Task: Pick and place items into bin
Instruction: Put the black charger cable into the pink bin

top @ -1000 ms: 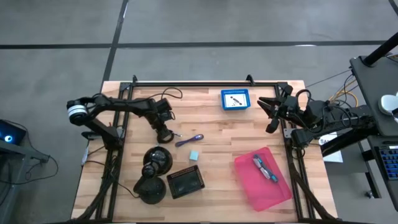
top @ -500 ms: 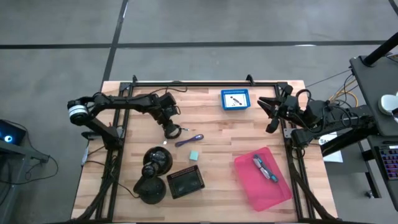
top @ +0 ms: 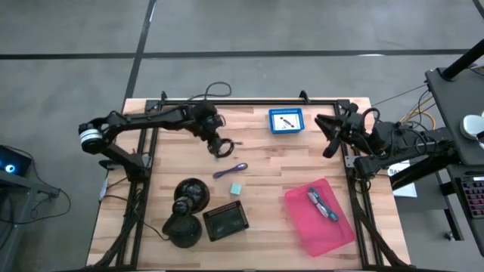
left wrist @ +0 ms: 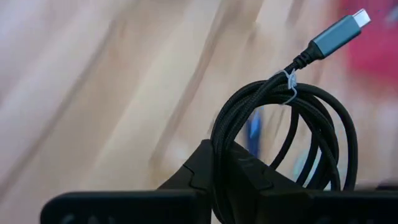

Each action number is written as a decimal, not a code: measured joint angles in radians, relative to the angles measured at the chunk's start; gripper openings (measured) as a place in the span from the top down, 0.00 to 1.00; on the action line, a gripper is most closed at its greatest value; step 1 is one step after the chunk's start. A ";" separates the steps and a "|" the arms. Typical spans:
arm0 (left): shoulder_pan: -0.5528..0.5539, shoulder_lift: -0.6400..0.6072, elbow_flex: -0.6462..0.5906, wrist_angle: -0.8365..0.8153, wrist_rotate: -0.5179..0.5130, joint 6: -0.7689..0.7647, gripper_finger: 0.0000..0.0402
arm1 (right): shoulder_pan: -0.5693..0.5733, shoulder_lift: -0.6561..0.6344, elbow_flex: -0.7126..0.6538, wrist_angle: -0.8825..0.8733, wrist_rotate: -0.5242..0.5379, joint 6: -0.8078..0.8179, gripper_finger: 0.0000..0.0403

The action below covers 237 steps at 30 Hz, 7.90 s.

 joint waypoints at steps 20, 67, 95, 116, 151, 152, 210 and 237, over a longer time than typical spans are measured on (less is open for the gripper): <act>-0.006 -0.034 -0.005 0.681 0.032 -0.218 0.97 | -0.016 0.066 0.000 -0.060 -0.089 0.115 0.84; -0.021 -0.034 -0.007 0.812 0.001 -0.215 0.97 | -0.428 0.629 0.000 0.638 -0.855 0.103 0.51; -0.024 -0.034 -0.018 0.850 0.004 -0.215 0.97 | -0.508 0.870 0.119 0.854 -1.117 0.199 0.52; -0.025 -0.034 -0.018 0.846 0.001 -0.215 0.97 | -0.515 0.881 0.162 0.786 -1.116 0.188 0.72; -0.024 -0.034 -0.015 0.850 0.004 -0.243 0.86 | -0.524 0.794 0.161 0.683 -1.111 0.266 0.97; -0.024 -0.034 -0.016 0.848 0.000 -0.242 0.83 | -0.524 0.780 0.161 0.666 -1.111 0.265 0.97; -0.017 -0.034 -0.035 0.826 -0.002 -0.153 0.64 | -0.102 0.288 0.161 -0.401 -1.130 0.891 0.97; -0.017 -0.034 -0.036 0.826 -0.002 -0.141 0.64 | 0.186 0.515 0.159 -0.732 -1.025 1.194 0.97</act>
